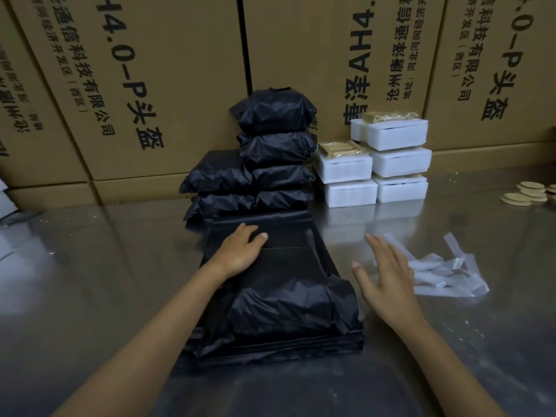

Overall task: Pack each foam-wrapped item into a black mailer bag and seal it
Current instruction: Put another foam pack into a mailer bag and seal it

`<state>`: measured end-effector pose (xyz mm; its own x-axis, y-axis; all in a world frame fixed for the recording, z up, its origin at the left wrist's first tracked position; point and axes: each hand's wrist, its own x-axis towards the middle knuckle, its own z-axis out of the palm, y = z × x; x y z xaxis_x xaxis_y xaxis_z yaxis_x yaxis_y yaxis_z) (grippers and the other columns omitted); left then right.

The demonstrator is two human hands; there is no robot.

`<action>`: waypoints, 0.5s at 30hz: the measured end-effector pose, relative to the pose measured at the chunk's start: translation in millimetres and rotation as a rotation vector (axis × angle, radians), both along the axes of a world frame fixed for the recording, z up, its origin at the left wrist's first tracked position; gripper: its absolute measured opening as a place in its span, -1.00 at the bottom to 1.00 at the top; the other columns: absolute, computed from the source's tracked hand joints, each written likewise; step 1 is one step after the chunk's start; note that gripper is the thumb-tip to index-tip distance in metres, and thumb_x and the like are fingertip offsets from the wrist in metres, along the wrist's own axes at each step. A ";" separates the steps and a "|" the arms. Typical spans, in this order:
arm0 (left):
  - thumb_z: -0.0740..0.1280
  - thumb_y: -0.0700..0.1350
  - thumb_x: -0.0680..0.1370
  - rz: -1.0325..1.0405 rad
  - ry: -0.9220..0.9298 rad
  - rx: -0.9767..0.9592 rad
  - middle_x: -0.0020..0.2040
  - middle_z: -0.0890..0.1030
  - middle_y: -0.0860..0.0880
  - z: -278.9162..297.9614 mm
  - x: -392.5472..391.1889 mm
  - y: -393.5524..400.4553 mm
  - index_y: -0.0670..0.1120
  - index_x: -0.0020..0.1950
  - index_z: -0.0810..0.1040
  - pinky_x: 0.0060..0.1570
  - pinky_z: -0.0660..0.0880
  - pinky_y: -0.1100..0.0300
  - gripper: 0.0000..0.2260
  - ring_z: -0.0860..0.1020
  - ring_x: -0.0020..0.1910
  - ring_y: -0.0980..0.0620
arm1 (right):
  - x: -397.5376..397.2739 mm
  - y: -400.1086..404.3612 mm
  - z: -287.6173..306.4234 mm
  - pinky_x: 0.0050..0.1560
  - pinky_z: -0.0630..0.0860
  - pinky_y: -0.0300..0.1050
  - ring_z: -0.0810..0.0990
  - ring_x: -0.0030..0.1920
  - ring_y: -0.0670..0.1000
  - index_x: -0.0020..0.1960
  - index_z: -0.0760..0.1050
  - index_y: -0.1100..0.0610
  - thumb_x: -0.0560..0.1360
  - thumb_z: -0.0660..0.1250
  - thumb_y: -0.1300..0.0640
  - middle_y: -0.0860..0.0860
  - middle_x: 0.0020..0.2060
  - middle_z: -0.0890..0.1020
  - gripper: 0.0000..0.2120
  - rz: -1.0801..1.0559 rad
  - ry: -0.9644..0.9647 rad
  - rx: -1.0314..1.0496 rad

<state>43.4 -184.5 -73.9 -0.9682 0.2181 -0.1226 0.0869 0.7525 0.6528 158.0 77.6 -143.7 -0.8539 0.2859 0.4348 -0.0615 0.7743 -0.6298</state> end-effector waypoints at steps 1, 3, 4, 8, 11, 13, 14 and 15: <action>0.09 0.31 0.62 0.075 -0.060 0.141 0.61 0.14 0.05 -3.6 4.4 -10.7 0.15 0.60 0.14 0.47 0.21 -0.04 -0.43 0.19 0.55 -0.09 | 1.8 -8.3 5.4 0.54 0.19 0.09 0.19 0.56 -0.04 0.56 0.27 -0.02 0.62 0.29 -0.07 -0.12 0.52 0.32 -0.45 0.079 -0.020 -0.089; 0.10 0.37 0.59 0.169 -0.141 0.309 0.59 0.19 0.05 -11.3 17.6 -26.8 0.19 0.61 0.09 0.45 0.25 -0.04 -0.37 0.25 0.53 -0.09 | 10.0 -27.2 19.4 0.40 0.33 -0.20 0.34 0.45 -0.20 0.47 0.37 -0.21 0.58 0.27 -0.22 -0.41 0.33 0.43 -0.53 0.192 -0.141 -0.367; 0.10 0.39 0.57 0.184 -0.166 0.338 0.59 0.20 0.06 -17.5 25.0 -33.0 0.18 0.62 0.08 0.47 0.25 -0.05 -0.34 0.26 0.52 -0.08 | 14.6 -36.0 23.4 0.29 0.34 -0.31 0.42 0.35 -0.27 0.36 0.44 -0.33 0.53 0.26 -0.32 -0.56 0.17 0.46 -0.59 0.229 -0.229 -0.488; 0.02 0.48 0.52 0.151 -0.200 0.267 0.58 0.25 0.04 -44.7 50.1 -48.5 0.09 0.61 0.16 0.52 0.17 -0.09 -0.24 0.26 0.54 -0.06 | 24.1 -52.0 21.6 0.18 0.28 -0.24 0.43 0.14 -0.35 0.25 0.52 -0.36 0.42 0.13 -0.55 -0.61 -0.16 0.48 -0.48 0.350 -0.395 -0.532; 0.09 0.54 0.44 0.163 -0.275 0.308 0.55 0.32 0.07 -41.4 65.3 -48.0 0.11 0.57 0.28 0.52 0.17 -0.07 -0.19 0.29 0.52 -0.03 | 25.1 -56.2 22.0 0.25 0.34 -0.15 0.46 0.24 -0.18 0.05 0.60 -0.39 0.45 0.12 -0.53 -0.41 0.00 0.58 -0.60 0.320 -0.409 -0.475; 0.24 0.61 0.26 0.162 -0.388 0.483 0.54 0.31 0.11 -31.7 71.2 -45.2 0.19 0.53 0.31 0.53 0.16 -0.08 -0.08 0.27 0.52 -0.02 | 29.4 -62.8 28.3 0.24 0.40 -0.19 0.49 0.23 -0.19 -0.02 0.59 -0.41 0.41 0.16 -0.54 -0.38 0.06 0.62 -0.64 0.323 -0.425 -0.464; 0.31 0.62 0.18 0.143 -0.409 0.559 0.54 0.30 0.13 -27.2 72.7 -44.5 0.25 0.49 0.34 0.53 0.16 -0.09 -0.06 0.26 0.53 0.00 | 30.9 -65.5 30.5 0.15 0.40 -0.29 0.51 0.21 -0.25 0.01 0.58 -0.44 0.37 0.18 -0.56 -0.42 0.04 0.62 -0.63 0.332 -0.422 -0.500; 0.36 0.61 0.13 0.121 -0.409 0.622 0.53 0.31 0.16 -23.3 73.3 -43.4 0.31 0.42 0.40 0.53 0.17 -0.09 -0.10 0.26 0.52 0.01 | 32.1 -68.3 32.4 0.07 0.40 -0.34 0.50 0.19 -0.30 0.07 0.57 -0.46 0.34 0.21 -0.56 -0.46 0.04 0.61 -0.60 0.348 -0.406 -0.552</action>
<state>116.6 -227.9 -97.3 -0.8935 0.2595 -0.3664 -0.3134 0.2239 0.9229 190.1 9.3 -111.3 -0.9967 0.0558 -0.0592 0.0740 0.3195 -0.9447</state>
